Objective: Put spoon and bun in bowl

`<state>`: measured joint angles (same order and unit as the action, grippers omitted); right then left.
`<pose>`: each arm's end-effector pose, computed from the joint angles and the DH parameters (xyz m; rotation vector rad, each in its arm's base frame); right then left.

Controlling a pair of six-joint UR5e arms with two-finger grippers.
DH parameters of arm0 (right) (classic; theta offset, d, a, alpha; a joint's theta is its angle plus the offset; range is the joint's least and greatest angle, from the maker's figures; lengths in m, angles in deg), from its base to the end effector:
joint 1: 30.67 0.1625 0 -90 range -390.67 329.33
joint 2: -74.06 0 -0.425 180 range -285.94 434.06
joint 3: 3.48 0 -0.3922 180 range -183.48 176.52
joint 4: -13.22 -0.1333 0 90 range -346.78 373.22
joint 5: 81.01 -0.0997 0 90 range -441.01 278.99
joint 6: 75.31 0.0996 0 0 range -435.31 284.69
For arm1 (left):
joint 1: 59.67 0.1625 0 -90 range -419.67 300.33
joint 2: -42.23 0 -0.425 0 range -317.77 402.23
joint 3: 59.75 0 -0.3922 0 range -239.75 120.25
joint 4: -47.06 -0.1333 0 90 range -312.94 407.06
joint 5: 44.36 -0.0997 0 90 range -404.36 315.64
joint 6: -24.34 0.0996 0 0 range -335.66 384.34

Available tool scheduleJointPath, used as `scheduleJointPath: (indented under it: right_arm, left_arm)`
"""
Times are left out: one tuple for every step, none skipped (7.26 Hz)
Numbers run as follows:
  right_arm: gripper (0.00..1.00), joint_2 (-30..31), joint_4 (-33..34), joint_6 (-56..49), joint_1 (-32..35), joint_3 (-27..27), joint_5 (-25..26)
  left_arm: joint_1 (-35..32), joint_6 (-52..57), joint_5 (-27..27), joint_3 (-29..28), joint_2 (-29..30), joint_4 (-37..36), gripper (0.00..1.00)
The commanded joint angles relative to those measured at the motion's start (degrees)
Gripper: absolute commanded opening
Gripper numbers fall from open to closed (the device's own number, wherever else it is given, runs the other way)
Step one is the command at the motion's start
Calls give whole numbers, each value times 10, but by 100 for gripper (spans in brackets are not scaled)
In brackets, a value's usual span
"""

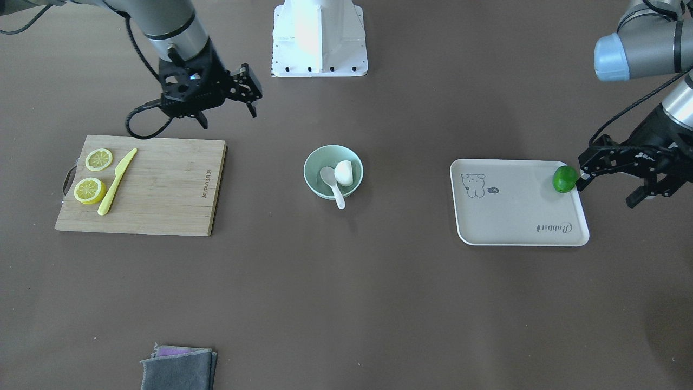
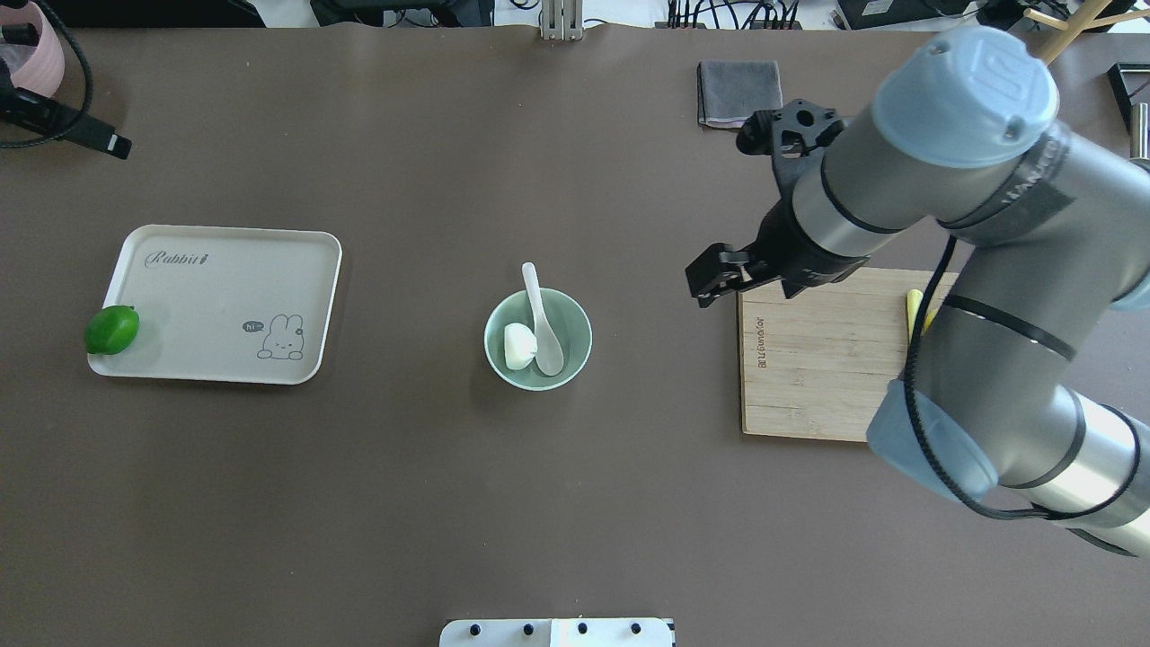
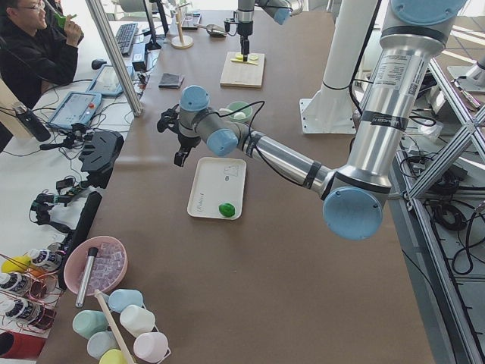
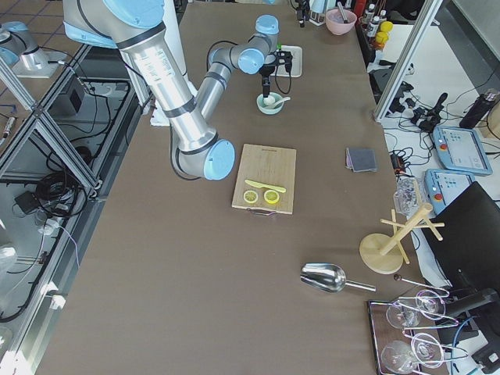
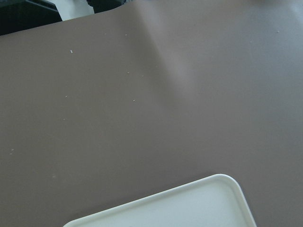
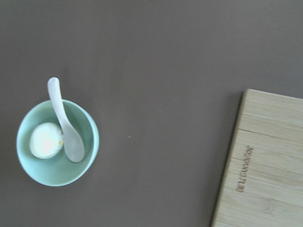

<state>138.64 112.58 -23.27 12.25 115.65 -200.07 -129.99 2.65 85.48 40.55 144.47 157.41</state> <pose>-0.3390 -0.4312 0.2175 0.1346 -0.8977 -0.1194 0.1290 -0.5671 0.4157 0.4372 0.8722 0.2278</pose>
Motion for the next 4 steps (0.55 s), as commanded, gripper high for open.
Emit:
scheduleJointPath:
  right_arm:
    - [100,88,8,-42,78,8,13]
    - [100,125,12,-54,110,2,3]
    - [100,162,21,-155,146,1,-2]
    - [100,182,59,-263,200,-12,-14]
  left_arm:
    - [-41,68,2,-24,-40,5,98]
    - [-56,76,-10,-26,-64,5,98]
    - [-95,127,-11,-23,-98,0,98]
    - [-142,190,-10,-32,-122,-3,98]
